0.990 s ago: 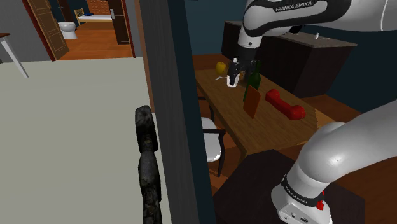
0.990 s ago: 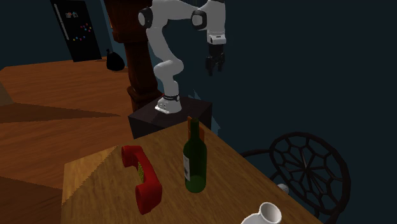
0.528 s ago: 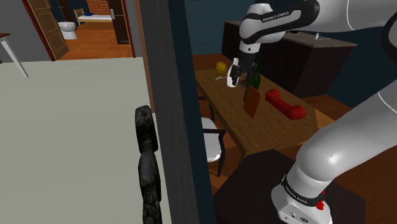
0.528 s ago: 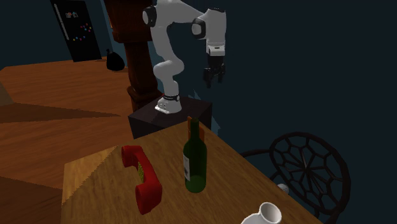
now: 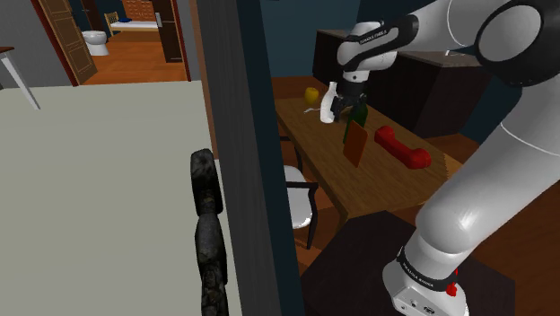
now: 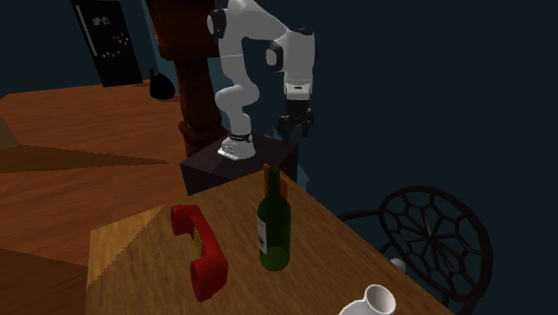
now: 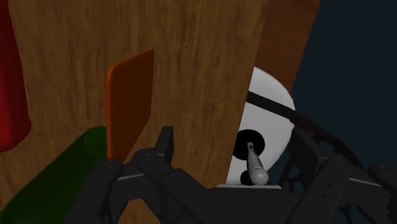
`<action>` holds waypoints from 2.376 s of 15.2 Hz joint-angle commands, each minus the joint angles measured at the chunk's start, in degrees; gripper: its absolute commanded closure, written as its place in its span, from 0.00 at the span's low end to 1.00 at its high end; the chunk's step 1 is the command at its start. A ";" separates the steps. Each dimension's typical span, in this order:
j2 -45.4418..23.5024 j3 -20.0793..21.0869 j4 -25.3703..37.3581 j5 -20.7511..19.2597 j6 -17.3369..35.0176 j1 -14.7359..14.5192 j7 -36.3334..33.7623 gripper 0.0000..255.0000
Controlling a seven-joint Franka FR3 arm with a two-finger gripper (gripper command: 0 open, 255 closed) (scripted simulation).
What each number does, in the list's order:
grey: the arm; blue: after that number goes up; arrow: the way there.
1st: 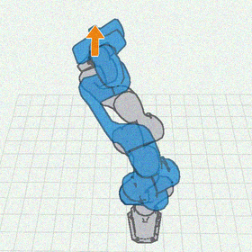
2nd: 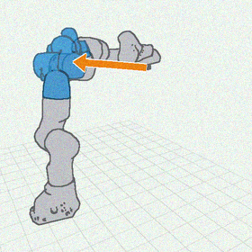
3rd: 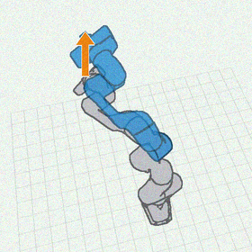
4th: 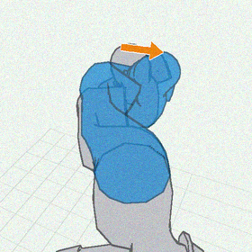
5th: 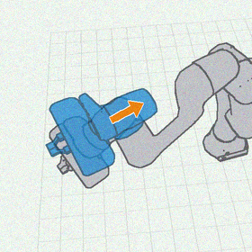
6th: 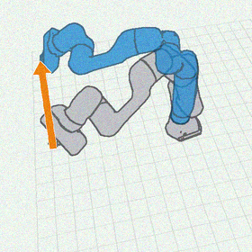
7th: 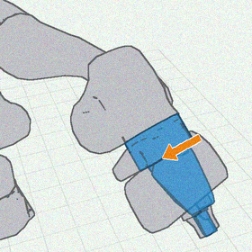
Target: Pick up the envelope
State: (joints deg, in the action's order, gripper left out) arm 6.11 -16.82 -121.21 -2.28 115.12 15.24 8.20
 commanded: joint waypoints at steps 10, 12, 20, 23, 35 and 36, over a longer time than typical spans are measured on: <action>-19.84 -5.39 15.39 5.07 3.06 6.53 6.34 0.00; -20.93 -5.43 15.69 5.45 3.76 6.93 6.62 0.00; -23.10 -5.08 13.28 6.44 8.20 7.22 7.11 0.00; -23.17 -5.10 13.39 6.47 8.15 7.29 7.21 1.00; -21.41 -5.36 15.06 5.67 4.84 6.99 6.72 1.00; -21.10 -5.41 15.45 5.53 4.16 6.96 6.65 1.00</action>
State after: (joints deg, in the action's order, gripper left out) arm -15.43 -22.18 -105.99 3.44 119.91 22.27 14.97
